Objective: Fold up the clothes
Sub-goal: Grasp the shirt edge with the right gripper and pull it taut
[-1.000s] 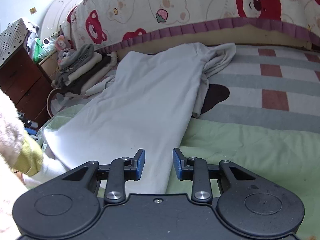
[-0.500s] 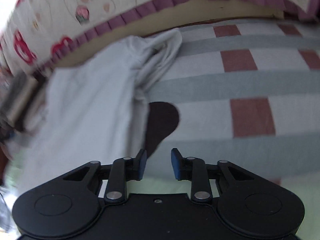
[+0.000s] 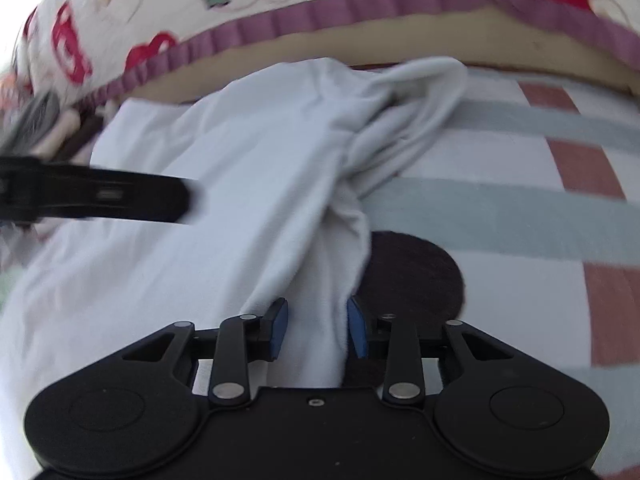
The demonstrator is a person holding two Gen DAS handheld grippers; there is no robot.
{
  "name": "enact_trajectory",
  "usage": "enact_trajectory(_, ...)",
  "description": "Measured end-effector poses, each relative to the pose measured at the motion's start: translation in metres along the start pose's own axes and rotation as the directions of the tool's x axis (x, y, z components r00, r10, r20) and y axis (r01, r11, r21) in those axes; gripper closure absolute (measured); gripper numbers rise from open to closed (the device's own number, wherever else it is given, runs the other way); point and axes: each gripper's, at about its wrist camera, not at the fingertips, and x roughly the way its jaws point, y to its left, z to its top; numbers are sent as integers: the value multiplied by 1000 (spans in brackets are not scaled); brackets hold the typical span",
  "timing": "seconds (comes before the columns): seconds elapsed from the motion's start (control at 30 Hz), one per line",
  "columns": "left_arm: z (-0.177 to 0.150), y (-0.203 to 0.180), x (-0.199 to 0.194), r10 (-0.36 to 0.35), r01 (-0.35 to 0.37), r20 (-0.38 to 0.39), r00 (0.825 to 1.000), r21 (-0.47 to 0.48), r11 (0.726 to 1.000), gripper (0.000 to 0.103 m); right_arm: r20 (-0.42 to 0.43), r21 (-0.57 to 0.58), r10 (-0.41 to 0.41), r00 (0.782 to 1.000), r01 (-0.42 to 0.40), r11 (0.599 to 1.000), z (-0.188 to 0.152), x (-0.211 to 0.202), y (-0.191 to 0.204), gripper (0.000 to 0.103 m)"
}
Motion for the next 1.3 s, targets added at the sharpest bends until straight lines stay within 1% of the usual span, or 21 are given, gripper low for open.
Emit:
enact_trajectory(0.07, -5, 4, 14, 0, -1, -25, 1000, -21, 1000, 45, -1, -87, -28, 1000, 28, 996, 0, 3, 13, 63)
enact_trajectory(0.13, -10, 11, 29, -12, 8, -62, 998, -59, 998, 44, 9, -123, -45, 999, 46, 991, -2, 3, 17, 62)
enact_trajectory(0.2, -15, 18, 45, -41, 32, -98, 994, -87, 996, 51, 26, -132, -52, 998, 55, 990, -5, 2, 17, 63)
enact_trajectory(0.23, -16, 18, 46, -28, 22, -85, 996, -75, 997, 69, 41, -130, -63, 997, 68, 989, -6, 0, 15, 80)
enact_trajectory(0.27, -15, 16, 44, -16, 12, -76, 997, -51, 999, 79, 57, -139, -84, 995, 92, 986, -5, -6, 15, 100)
enact_trajectory(0.3, -14, 14, 42, -14, 12, -77, 997, -33, 999, 86, 72, -147, -106, 992, 115, 982, -5, -12, 15, 100)
enact_trajectory(0.37, -16, 11, 30, 1, -1, -41, 999, -6, 1000, 83, 117, -173, -177, 977, 196, 965, 3, -33, 12, 100)
enact_trajectory(0.43, -17, 7, 22, 22, -22, -8, 1000, 31, 999, 81, 153, -197, -266, 952, 294, 935, 16, -56, 0, 100)
enact_trajectory(0.53, -16, 4, 20, 37, -37, -1, 999, 39, 999, 75, 176, -199, -420, 890, 450, 870, 43, -91, -48, 100)
enact_trajectory(0.67, -16, 1, 25, 24, -24, -26, 999, 12, 1000, 68, 209, -169, -612, 763, 645, 745, 82, -133, -124, 100)
enact_trajectory(0.7, -16, -1, 25, 27, -27, -30, 999, 29, 999, 68, 225, -163, -643, 732, 679, 716, 91, -142, -141, 100)
enact_trajectory(0.77, -18, -6, 24, 36, -34, -32, 999, 60, 998, 66, 259, -145, -680, 686, 724, 675, 106, -157, -165, 101)
enact_trajectory(0.8, -18, -7, 23, 44, -43, -23, 999, 71, 997, 62, 280, -141, -698, 659, 747, 649, 113, -163, -174, 101)
enact_trajectory(0.83, -19, -7, 21, 48, -46, -17, 999, 73, 996, 60, 305, -143, -720, 623, 778, 612, 118, -165, -179, 101)
enact_trajectory(0.87, -19, -6, 21, 47, -45, -17, 999, 70, 997, 60, 322, -139, -731, 601, 794, 592, 120, -166, -181, 101)
enact_trajectory(0.9, -20, -4, 20, 45, -43, -19, 999, 64, 997, 59, 312, -129, -737, 599, 796, 592, 121, -166, -184, 101)
enact_trajectory(1.0, -22, -3, 22, 46, -44, -31, 998, 68, 997, 57, 176, -106, -738, 651, 758, 643, 103, -150, -195, 99)
enact_trajectory(1.07, -24, -6, 24, 56, -53, -33, 998, 102, 993, 55, 36, -120, -725, 688, 723, 680, 79, -125, -206, 99)
enact_trajectory(1.17, -27, -11, 26, 72, -66, -35, 997, 152, 986, 53, -52, -93, -737, 673, 732, 675, 41, -101, -210, 99)
enact_trajectory(1.23, -29, -16, 28, 84, -77, -33, 996, 189, 979, 50, -95, 37, -719, 689, 724, 689, 22, -103, -218, 98)
enact_trajectory(1.3, -27, -24, 34, 107, -100, -15, 994, 247, 964, 47, -121, 195, -699, 705, 707, 680, 6, -110, -230, 98)
